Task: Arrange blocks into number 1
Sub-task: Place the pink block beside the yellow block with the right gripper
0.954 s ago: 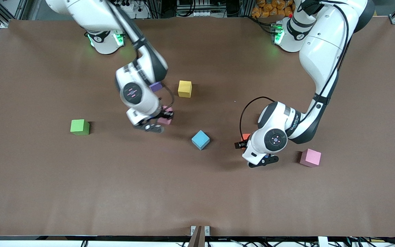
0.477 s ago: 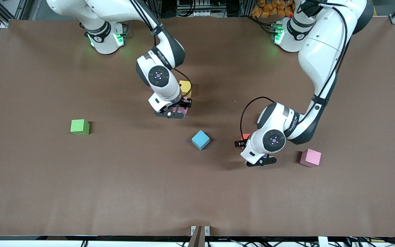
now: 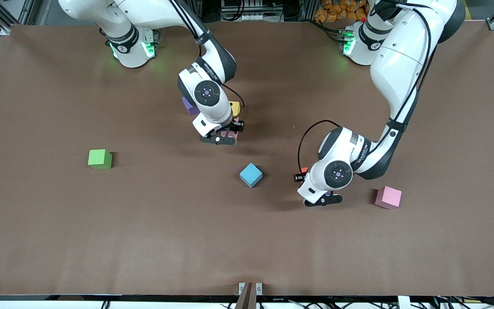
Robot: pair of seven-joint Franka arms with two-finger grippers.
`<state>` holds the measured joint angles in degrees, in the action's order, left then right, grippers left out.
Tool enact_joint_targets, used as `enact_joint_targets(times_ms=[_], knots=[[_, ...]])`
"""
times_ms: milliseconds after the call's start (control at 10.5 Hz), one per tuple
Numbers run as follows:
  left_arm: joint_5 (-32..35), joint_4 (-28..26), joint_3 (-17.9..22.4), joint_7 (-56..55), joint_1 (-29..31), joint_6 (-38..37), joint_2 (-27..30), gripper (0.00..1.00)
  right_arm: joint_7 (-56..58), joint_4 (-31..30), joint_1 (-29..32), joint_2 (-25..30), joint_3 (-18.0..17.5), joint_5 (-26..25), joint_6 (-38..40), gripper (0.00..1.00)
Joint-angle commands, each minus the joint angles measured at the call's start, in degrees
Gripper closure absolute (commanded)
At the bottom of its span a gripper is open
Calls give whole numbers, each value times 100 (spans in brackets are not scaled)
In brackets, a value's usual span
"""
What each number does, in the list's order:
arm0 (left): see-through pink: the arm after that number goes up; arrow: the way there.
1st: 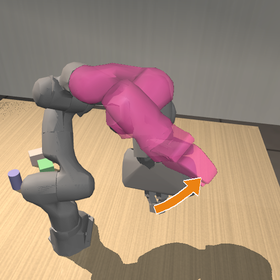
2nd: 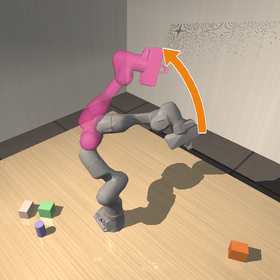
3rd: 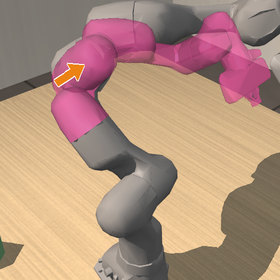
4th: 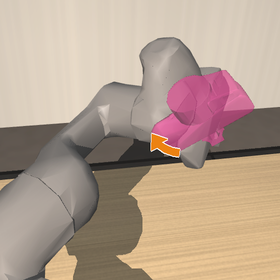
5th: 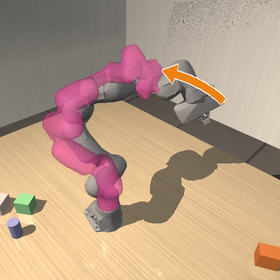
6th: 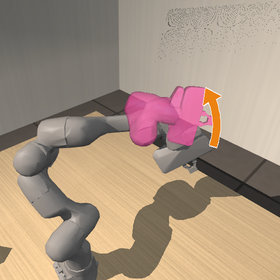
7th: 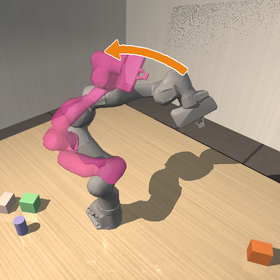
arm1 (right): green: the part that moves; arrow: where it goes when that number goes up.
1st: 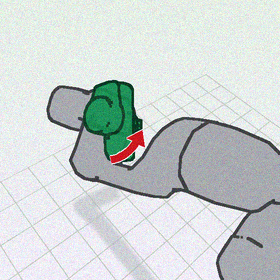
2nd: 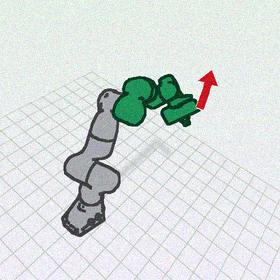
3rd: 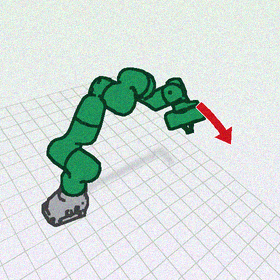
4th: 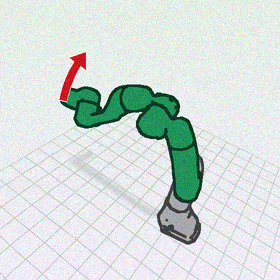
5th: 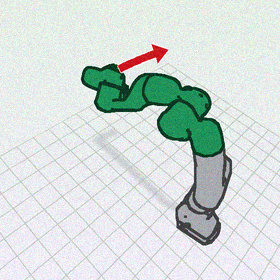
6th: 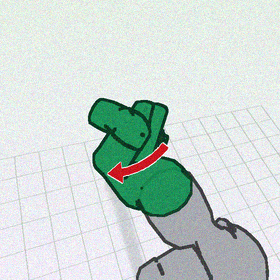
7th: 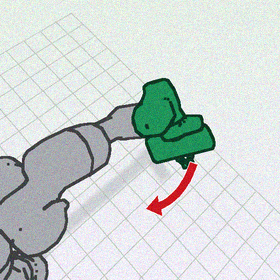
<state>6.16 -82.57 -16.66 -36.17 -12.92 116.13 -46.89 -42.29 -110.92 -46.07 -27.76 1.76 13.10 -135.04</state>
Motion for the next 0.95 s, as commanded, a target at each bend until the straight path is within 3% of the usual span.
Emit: enact_joint_targets(times_ms=[0,382,572,668,858], knots=[[52,-31,14,-467,-62,-12,22,100,-139,-202,-87,69,35,-106,-111,47],[52,-22,14,-531,-62,-12,30,100,-139,-316,-218,69,26,-141,-111,43],[44,-22,5,-688,-62,-12,31,100,-139,-351,-218,77,17,-150,-102,25],[44,-22,5,-707,-62,-12,31,100,-139,-351,-227,77,17,-150,-102,3],[44,-31,5,-786,-88,-12,31,100,-131,-334,-218,112,17,-150,-93,0]])
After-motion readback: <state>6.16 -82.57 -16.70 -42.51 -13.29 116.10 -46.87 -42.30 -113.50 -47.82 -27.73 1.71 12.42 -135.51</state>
